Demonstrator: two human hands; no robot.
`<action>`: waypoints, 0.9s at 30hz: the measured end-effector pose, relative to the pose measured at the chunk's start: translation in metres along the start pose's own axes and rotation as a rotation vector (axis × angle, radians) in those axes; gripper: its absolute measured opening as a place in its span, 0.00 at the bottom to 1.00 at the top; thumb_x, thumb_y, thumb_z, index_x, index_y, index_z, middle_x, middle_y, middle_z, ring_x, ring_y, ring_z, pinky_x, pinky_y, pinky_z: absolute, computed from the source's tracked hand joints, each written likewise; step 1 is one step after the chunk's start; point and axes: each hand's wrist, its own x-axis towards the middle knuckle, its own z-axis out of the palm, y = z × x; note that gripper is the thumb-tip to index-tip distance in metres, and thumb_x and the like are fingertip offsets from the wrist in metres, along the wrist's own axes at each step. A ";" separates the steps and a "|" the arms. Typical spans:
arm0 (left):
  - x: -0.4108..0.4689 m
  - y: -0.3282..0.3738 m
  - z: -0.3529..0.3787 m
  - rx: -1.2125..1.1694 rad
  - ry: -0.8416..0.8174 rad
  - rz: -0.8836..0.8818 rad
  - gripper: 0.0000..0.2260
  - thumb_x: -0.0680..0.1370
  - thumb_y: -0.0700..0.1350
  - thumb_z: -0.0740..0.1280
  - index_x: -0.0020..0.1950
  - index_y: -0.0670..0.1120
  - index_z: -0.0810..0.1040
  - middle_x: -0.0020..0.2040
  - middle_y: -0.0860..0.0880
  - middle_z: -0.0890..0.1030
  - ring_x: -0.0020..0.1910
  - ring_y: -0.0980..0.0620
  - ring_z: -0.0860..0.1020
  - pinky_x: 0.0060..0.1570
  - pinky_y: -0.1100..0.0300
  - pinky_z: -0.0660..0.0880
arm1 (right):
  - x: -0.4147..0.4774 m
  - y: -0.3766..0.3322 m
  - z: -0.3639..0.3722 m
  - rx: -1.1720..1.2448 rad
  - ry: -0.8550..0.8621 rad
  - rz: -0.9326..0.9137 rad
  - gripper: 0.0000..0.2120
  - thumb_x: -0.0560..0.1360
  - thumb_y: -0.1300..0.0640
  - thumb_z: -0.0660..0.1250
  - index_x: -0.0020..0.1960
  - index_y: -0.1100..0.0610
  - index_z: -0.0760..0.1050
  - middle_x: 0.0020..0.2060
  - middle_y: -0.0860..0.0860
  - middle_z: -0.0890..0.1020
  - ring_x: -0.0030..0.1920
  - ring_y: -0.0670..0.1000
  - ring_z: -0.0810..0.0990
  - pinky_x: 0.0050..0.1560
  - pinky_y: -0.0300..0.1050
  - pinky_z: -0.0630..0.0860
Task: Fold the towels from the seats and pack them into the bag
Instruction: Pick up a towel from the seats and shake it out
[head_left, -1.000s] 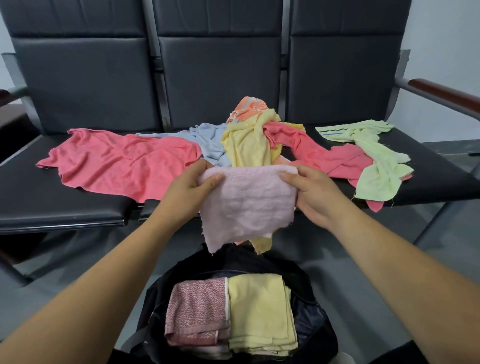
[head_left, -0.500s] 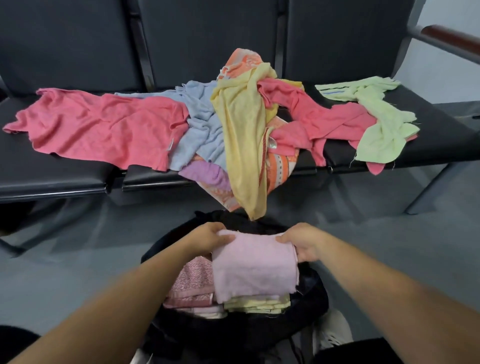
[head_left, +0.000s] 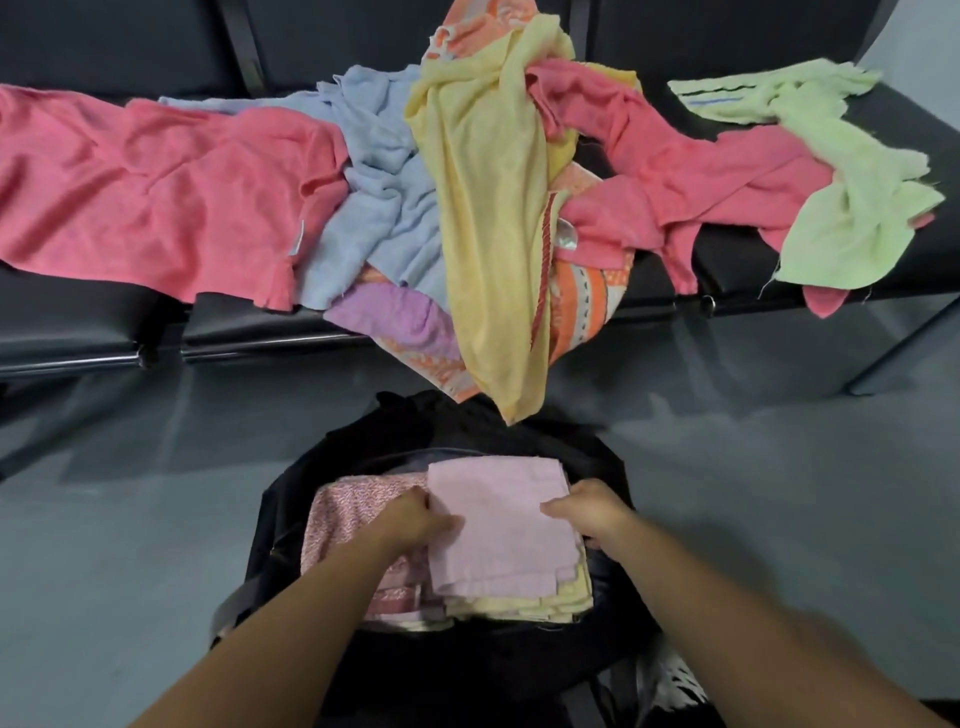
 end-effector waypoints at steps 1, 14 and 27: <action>0.001 0.001 0.002 0.007 0.004 0.000 0.19 0.75 0.53 0.73 0.59 0.42 0.77 0.55 0.44 0.82 0.52 0.45 0.81 0.50 0.54 0.79 | 0.004 0.003 0.001 -0.017 -0.006 0.012 0.13 0.76 0.57 0.74 0.54 0.66 0.79 0.39 0.55 0.78 0.33 0.50 0.75 0.27 0.37 0.66; -0.039 0.023 -0.006 0.149 0.073 0.069 0.14 0.82 0.49 0.65 0.55 0.38 0.80 0.49 0.42 0.80 0.54 0.42 0.80 0.44 0.59 0.69 | -0.034 -0.015 -0.024 -0.149 0.172 -0.038 0.06 0.72 0.59 0.68 0.40 0.58 0.72 0.34 0.54 0.76 0.31 0.53 0.72 0.29 0.39 0.65; -0.136 0.160 -0.169 0.011 0.416 0.515 0.04 0.78 0.41 0.68 0.44 0.43 0.81 0.41 0.46 0.85 0.44 0.46 0.84 0.51 0.48 0.80 | -0.166 -0.213 -0.109 0.120 0.138 -0.524 0.09 0.78 0.62 0.68 0.56 0.64 0.79 0.44 0.55 0.82 0.43 0.51 0.82 0.56 0.51 0.80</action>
